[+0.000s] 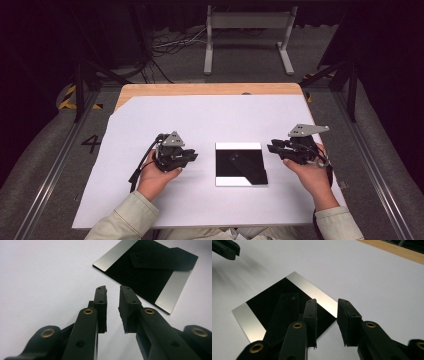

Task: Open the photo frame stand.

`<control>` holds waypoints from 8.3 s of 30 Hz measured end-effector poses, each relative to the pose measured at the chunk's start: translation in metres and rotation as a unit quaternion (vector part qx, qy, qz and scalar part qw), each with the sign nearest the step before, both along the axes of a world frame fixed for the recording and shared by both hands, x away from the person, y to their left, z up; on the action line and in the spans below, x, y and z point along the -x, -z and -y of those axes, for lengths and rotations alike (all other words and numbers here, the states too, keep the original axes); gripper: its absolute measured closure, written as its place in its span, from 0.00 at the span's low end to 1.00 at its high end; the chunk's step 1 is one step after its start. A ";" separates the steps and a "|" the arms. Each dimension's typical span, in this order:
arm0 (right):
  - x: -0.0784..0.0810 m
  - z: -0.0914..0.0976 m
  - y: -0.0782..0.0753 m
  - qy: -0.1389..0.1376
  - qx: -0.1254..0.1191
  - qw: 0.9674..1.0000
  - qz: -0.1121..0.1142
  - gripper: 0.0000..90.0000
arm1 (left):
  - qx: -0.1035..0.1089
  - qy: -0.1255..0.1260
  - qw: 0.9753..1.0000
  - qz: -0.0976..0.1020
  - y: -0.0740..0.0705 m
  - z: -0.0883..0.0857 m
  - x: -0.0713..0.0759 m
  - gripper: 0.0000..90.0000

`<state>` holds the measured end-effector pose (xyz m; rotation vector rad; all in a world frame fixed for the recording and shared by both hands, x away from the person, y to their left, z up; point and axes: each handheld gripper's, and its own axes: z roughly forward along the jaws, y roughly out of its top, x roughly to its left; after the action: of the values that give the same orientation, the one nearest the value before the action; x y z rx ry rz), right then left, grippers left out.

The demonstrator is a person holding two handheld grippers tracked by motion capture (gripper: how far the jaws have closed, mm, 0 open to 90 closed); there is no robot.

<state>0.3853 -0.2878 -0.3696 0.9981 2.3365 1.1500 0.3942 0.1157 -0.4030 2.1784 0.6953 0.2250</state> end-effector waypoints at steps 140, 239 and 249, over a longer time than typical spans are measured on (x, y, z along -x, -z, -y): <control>0.041 -0.027 0.038 -0.129 0.190 0.963 -0.139 0.95 | 0.002 0.032 0.999 0.024 0.009 -0.013 0.015 0.79; 0.044 0.000 0.002 -0.103 -0.021 0.994 -0.018 0.89 | 0.000 0.024 0.999 0.026 0.012 -0.013 0.014 0.73; 0.047 0.003 -0.009 -0.090 -0.020 0.996 -0.012 0.83 | -0.001 0.023 0.999 0.024 0.013 -0.013 0.014 0.73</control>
<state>0.3385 -0.2905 -0.3606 0.8318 2.4725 1.2625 0.3797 0.1283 -0.4156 2.1813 0.6180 0.2533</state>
